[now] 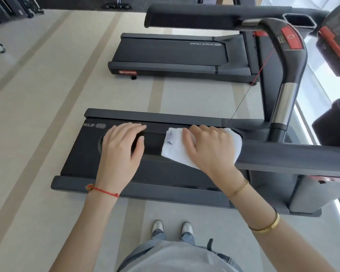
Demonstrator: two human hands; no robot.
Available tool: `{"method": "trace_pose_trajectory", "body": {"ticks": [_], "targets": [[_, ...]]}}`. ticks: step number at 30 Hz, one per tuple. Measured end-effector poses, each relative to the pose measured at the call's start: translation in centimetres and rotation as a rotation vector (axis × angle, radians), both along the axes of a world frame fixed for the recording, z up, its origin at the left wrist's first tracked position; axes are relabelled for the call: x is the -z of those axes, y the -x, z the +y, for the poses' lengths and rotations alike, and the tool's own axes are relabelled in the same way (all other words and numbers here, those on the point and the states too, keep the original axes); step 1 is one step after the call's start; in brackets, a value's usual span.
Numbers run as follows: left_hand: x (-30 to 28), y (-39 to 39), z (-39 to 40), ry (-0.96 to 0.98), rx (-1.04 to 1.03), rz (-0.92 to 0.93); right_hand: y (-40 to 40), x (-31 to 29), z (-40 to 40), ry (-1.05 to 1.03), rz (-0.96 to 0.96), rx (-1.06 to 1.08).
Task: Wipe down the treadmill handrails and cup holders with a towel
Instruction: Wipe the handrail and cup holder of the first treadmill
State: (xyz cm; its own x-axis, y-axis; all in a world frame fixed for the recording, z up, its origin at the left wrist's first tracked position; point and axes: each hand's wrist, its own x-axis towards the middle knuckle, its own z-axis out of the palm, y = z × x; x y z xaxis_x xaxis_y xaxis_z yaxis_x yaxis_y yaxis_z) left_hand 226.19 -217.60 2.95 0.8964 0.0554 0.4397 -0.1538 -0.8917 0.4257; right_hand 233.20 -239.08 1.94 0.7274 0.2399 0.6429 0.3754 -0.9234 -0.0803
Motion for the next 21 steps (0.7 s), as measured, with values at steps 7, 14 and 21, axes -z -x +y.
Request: {"method": "trace_pose_trajectory", "body": {"ticks": [7,14,21], "targets": [[0.2,0.5,3.4,0.062,0.032,0.041,0.6,-0.3,6.4,-0.014,0.014,-0.063],[0.3,0.8,4.9,0.127,0.055,0.081,1.3,-0.3,5.4,0.064,0.062,-0.213],[0.4,0.9,6.2,0.190,0.031,0.094,1.0,-0.6,4.9,-0.001,0.040,-0.020]]}}
